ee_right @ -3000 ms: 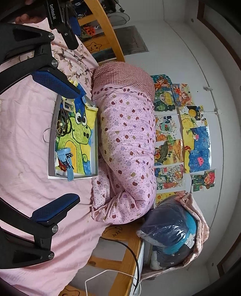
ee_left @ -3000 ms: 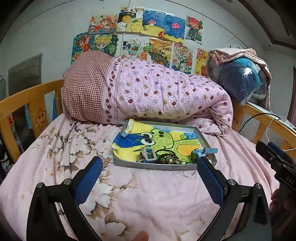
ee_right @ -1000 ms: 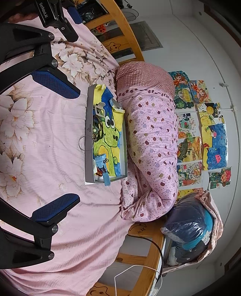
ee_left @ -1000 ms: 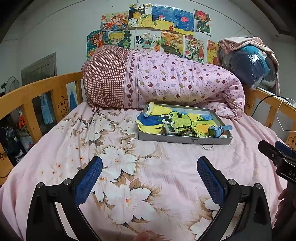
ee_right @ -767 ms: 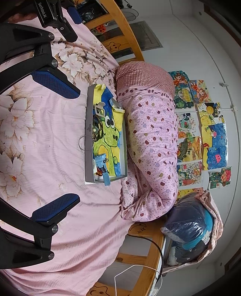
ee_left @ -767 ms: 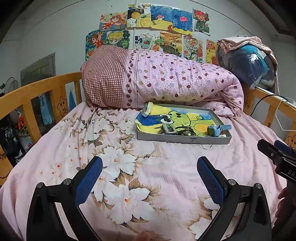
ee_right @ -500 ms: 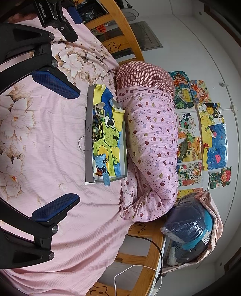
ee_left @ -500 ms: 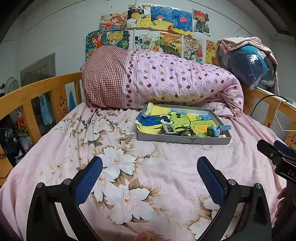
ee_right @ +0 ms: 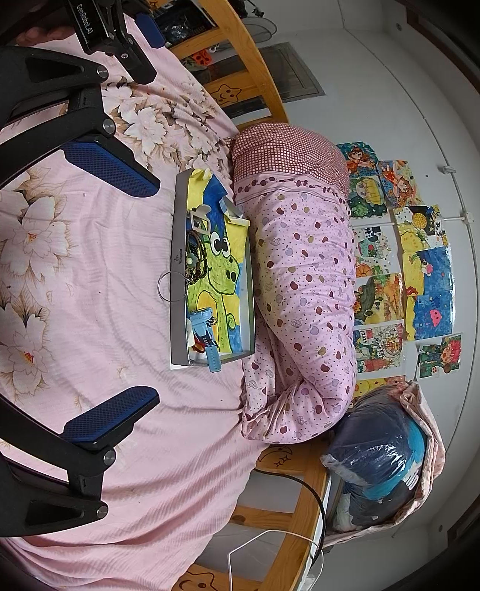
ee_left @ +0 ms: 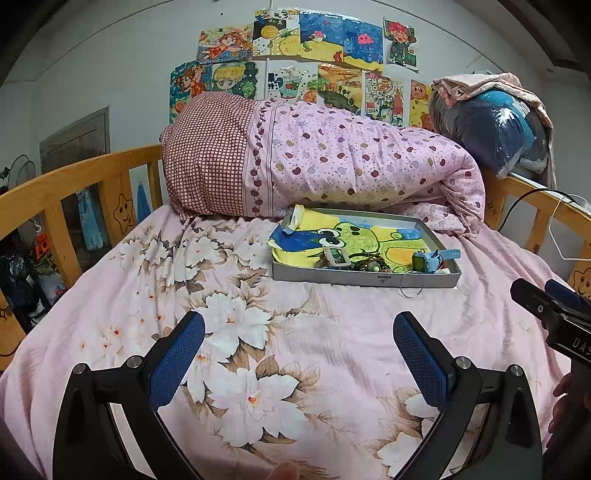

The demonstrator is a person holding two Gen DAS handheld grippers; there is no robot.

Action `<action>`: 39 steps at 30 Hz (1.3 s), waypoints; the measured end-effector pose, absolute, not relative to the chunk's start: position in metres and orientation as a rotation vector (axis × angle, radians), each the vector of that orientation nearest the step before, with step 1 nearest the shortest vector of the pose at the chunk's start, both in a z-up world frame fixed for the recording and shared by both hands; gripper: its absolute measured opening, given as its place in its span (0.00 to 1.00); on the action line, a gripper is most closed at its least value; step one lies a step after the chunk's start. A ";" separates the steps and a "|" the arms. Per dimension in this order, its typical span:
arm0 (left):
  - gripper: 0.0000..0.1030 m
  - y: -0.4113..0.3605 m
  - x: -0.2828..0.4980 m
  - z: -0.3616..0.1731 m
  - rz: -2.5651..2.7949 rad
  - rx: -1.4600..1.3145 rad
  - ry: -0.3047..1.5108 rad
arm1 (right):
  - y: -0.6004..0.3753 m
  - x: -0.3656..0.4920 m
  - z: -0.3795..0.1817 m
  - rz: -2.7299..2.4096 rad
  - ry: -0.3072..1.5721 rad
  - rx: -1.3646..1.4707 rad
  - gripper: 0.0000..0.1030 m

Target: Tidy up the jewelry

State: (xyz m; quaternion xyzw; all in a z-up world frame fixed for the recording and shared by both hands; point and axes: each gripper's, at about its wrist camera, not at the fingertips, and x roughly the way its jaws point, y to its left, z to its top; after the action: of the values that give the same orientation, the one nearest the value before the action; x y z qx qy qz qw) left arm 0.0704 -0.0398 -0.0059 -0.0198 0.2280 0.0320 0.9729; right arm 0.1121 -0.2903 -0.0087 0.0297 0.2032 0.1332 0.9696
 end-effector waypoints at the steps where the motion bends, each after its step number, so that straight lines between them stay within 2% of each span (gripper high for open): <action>1: 0.97 -0.040 0.070 -0.006 0.065 -0.040 0.460 | -0.290 0.112 -0.009 0.268 0.410 0.060 1.00; 39: 0.97 -0.043 0.071 -0.005 0.062 -0.038 0.460 | -0.291 0.113 -0.008 0.269 0.416 0.061 1.00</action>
State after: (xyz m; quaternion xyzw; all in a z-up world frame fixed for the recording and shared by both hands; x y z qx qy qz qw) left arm 0.0711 -0.0431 -0.0045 -0.0190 0.2277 0.0309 0.9731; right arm 0.1131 -0.2906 -0.0078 0.0302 0.2058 0.1332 0.9690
